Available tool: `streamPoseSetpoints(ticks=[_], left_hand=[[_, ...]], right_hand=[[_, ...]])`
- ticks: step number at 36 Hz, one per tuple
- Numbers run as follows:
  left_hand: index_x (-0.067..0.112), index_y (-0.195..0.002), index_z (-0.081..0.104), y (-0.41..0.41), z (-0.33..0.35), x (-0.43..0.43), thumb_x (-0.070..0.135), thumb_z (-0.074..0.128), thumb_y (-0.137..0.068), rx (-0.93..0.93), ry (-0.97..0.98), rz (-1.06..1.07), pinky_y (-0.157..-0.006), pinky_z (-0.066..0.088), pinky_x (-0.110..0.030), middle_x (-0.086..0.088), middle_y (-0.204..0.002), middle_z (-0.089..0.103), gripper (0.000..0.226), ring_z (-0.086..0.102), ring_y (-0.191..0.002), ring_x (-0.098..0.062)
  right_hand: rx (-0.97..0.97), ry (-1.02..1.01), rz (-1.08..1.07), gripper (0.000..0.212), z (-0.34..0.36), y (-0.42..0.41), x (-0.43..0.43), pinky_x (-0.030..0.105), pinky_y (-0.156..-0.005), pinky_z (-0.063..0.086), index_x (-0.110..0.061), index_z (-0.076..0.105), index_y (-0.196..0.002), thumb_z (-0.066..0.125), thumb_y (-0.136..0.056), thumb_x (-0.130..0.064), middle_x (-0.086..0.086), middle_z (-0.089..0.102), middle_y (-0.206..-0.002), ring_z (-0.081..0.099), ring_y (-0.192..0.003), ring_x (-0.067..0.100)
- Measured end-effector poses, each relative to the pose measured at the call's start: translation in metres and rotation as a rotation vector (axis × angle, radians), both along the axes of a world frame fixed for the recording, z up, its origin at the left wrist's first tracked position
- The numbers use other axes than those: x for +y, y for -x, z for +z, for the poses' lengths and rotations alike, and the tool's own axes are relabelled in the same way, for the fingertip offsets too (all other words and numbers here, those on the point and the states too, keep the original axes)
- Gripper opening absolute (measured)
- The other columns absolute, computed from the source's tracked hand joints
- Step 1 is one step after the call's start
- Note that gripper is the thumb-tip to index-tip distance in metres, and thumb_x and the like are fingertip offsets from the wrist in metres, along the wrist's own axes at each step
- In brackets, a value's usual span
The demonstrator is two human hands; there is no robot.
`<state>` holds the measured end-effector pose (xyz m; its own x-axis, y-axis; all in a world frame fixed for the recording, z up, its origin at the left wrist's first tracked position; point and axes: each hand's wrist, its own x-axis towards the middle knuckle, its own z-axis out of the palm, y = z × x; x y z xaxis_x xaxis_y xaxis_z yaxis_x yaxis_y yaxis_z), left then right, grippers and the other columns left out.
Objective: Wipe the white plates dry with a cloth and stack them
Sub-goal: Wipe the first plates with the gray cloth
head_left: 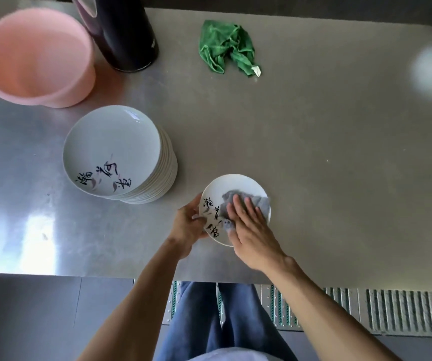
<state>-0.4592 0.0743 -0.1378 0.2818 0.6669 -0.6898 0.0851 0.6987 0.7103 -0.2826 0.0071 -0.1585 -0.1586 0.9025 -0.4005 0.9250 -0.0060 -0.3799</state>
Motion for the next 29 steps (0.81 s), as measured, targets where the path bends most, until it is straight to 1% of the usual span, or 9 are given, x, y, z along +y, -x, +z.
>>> streamPoseSetpoints(ticks=[4, 10, 13, 15, 17, 19, 21, 25, 29], left_hand=[[0.029, -0.132, 0.064, 0.001, 0.003, -0.003, -0.025, 0.034, -0.084, -0.031, -0.018, -0.003, -0.073, 0.063, -0.041, 0.000, -0.099, 0.076, 0.078, 0.074, -0.089, -0.020], [0.017, -0.134, 0.064, 0.014, 0.008, -0.001, -0.021, 0.054, -0.089, -0.090, 0.019, 0.009, -0.077, 0.062, -0.046, -0.014, -0.118, 0.074, 0.060, 0.072, -0.105, -0.032], [0.018, -0.139, 0.060, 0.019, 0.009, -0.004, -0.021, 0.052, -0.090, -0.080, 0.023, -0.036, -0.086, 0.061, -0.055, -0.017, -0.122, 0.072, 0.063, 0.070, -0.110, -0.035], [0.021, -0.140, 0.059, 0.020, 0.009, -0.007, -0.024, 0.045, -0.089, -0.065, 0.034, -0.038, -0.084, 0.061, -0.052, -0.016, -0.120, 0.073, 0.069, 0.072, -0.108, -0.033], [0.024, -0.137, 0.060, 0.021, 0.010, -0.008, -0.025, 0.037, -0.086, -0.053, 0.043, -0.023, -0.080, 0.062, -0.050, -0.018, -0.118, 0.072, 0.074, 0.072, -0.102, -0.030], [0.023, -0.138, 0.060, 0.020, 0.012, -0.007, -0.025, 0.035, -0.085, -0.044, 0.032, -0.010, -0.082, 0.062, -0.055, -0.021, -0.118, 0.071, 0.075, 0.071, -0.100, -0.030], [0.021, -0.141, 0.058, 0.017, 0.014, -0.003, -0.025, 0.035, -0.085, -0.025, 0.010, -0.015, -0.087, 0.059, -0.059, -0.022, -0.119, 0.070, 0.075, 0.070, -0.101, -0.031], [0.022, -0.134, 0.063, 0.012, 0.014, -0.003, -0.025, 0.042, -0.088, -0.020, -0.020, -0.018, -0.083, 0.062, -0.054, -0.013, -0.118, 0.074, 0.069, 0.071, -0.110, -0.033], [0.023, -0.137, 0.061, 0.013, 0.011, -0.009, -0.026, 0.032, -0.081, -0.037, 0.030, 0.042, -0.078, 0.063, -0.051, -0.015, -0.114, 0.074, 0.080, 0.074, -0.098, -0.028]], right_hand=[[0.098, 0.027, -0.137, 0.059, 0.001, 0.015, 0.040, 0.041, -0.123, -0.009, -0.014, 0.007, -0.160, 0.031, -0.108, -0.030, 0.001, -0.008, -0.167, -0.012, -0.153, 0.026], [0.318, -0.017, 0.082, 0.058, 0.007, 0.034, 0.033, 0.031, -0.123, -0.010, -0.016, 0.007, -0.159, 0.031, -0.108, -0.026, -0.003, -0.007, -0.167, -0.011, -0.153, 0.013], [0.240, -0.049, 0.171, 0.059, 0.005, 0.022, 0.028, 0.030, -0.123, -0.010, -0.019, 0.005, -0.160, 0.032, -0.107, -0.028, -0.006, -0.007, -0.166, -0.011, -0.153, 0.011], [0.136, -0.081, 0.181, 0.060, 0.002, 0.014, 0.032, 0.033, -0.123, -0.011, -0.020, 0.001, -0.159, 0.029, -0.107, -0.032, -0.005, -0.011, -0.166, -0.014, -0.152, 0.014], [0.051, -0.077, 0.093, 0.061, 0.001, 0.007, 0.038, 0.035, -0.123, -0.012, -0.020, -0.004, -0.159, 0.025, -0.107, -0.036, -0.004, -0.017, -0.164, -0.017, -0.152, 0.016], [-0.027, -0.053, -0.020, 0.063, -0.001, 0.007, 0.041, 0.038, -0.124, -0.008, -0.020, -0.004, -0.159, 0.026, -0.107, -0.038, -0.003, -0.017, -0.164, -0.017, -0.152, 0.017], [0.002, -0.035, -0.055, 0.063, 0.000, 0.016, 0.040, 0.041, -0.125, -0.005, -0.017, 0.000, -0.159, 0.026, -0.106, -0.038, -0.002, -0.014, -0.165, -0.015, -0.153, 0.018], [0.096, -0.079, 0.152, 0.065, 0.000, 0.034, 0.032, 0.038, -0.125, -0.005, -0.016, 0.004, -0.160, 0.014, -0.100, -0.040, -0.001, -0.007, -0.166, -0.010, -0.153, 0.018], [0.022, -0.049, -0.148, 0.061, -0.006, 0.027, 0.038, 0.039, -0.125, -0.006, -0.018, 0.002, -0.160, 0.025, -0.106, -0.034, -0.003, -0.011, -0.165, -0.012, -0.153, 0.018]])
